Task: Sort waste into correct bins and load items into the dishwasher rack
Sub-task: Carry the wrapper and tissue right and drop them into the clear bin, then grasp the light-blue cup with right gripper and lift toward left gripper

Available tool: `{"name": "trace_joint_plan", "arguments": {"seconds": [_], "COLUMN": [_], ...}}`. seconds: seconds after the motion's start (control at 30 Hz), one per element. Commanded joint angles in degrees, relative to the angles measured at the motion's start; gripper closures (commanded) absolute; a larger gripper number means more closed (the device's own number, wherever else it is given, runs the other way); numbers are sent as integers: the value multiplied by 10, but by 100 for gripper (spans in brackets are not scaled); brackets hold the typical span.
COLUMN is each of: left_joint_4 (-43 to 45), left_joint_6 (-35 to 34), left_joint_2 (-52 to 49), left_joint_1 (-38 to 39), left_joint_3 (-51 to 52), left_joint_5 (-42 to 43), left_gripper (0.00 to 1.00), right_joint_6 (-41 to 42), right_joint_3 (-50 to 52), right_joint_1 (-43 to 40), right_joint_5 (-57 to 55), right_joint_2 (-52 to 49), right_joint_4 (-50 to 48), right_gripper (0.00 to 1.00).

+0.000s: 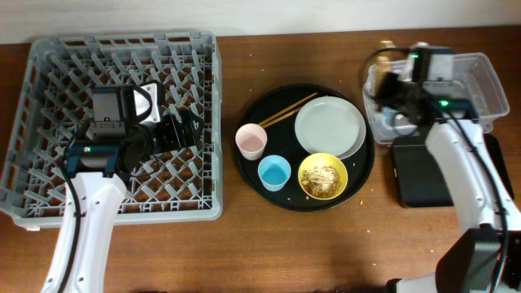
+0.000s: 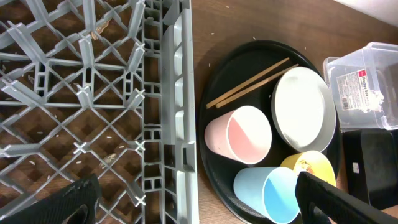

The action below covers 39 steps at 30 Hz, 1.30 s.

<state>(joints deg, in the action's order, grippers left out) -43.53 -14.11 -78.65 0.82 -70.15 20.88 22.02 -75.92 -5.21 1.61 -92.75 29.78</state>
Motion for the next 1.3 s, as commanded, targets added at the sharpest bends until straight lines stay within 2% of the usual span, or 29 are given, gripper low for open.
{"name": "trace_joint_plan", "arguments": {"seconds": [0.0,0.03,0.1,0.13,0.17,0.2,0.23,0.37,0.43,0.47,0.53,0.6,0.8,0.87,0.9,0.93,1.0,1.07,1.13,1.2,1.27], "left_joint_4": [1,1,1,1,1,1,1,1,1,1,1,1,-8,-25,-37,-39,-2,54,105,159,186], "left_joint_6": [5,5,5,5,5,5,5,5,5,5,5,5,5,5,6,20,48,48,21,-2,-13], "left_joint_2": [0,0,0,0,0,0,0,0,0,0,0,0,0,-1,-1,-1,-1,-1,-1,-1,-1], "left_joint_1": [0,0,0,0,0,0,0,0,0,0,0,0,0,7,10,10,-2,-14,-14,-14,10], "left_joint_3": [-9,-9,-9,-9,-9,-9,-9,-9,-9,-9,-9,-9,-9,-9,-9,-9,-9,-9,-9,-9,-9], "left_joint_5": [8,8,8,8,8,8,8,8,8,8,8,8,8,24,35,68,247,388,494,588,606], "left_gripper": [1,1,1,1,1,1,1,1,1,1,1,1,1,1,1,1,1,1,1,1,1], "right_joint_6": [191,239,254,236,164,104,77,7,7,-8,-47,-68,-81,-80,-81,-80,-65,-67,-126,-163,-173], "right_joint_3": [-2,-2,-2,-3,-4,-5,-5,-5,1,7,17,28,34,44,44,44,42,30,-1,-4,-4], "right_joint_1": [-64,-68,-69,-69,-69,-66,-56,41,112,153,202,278,356,354,354,354,351,342,292,173,134], "right_joint_5": [-62,-64,-67,-51,12,78,102,108,105,98,93,41,50,38,39,40,44,48,172,449,629], "right_joint_2": [-32,-44,-60,-54,-39,-2,38,170,167,149,124,62,-14,-68,-84,-96,-78,-25,84,179,180], "right_joint_4": [8,5,-37,-44,-52,-24,22,225,330,360,355,327,201,159,154,155,163,200,236,168,96], "right_gripper": [96,96,96,80,45,37,37,39,41,46,48,50,53,59,67,78,95,96,96,96,96]}}
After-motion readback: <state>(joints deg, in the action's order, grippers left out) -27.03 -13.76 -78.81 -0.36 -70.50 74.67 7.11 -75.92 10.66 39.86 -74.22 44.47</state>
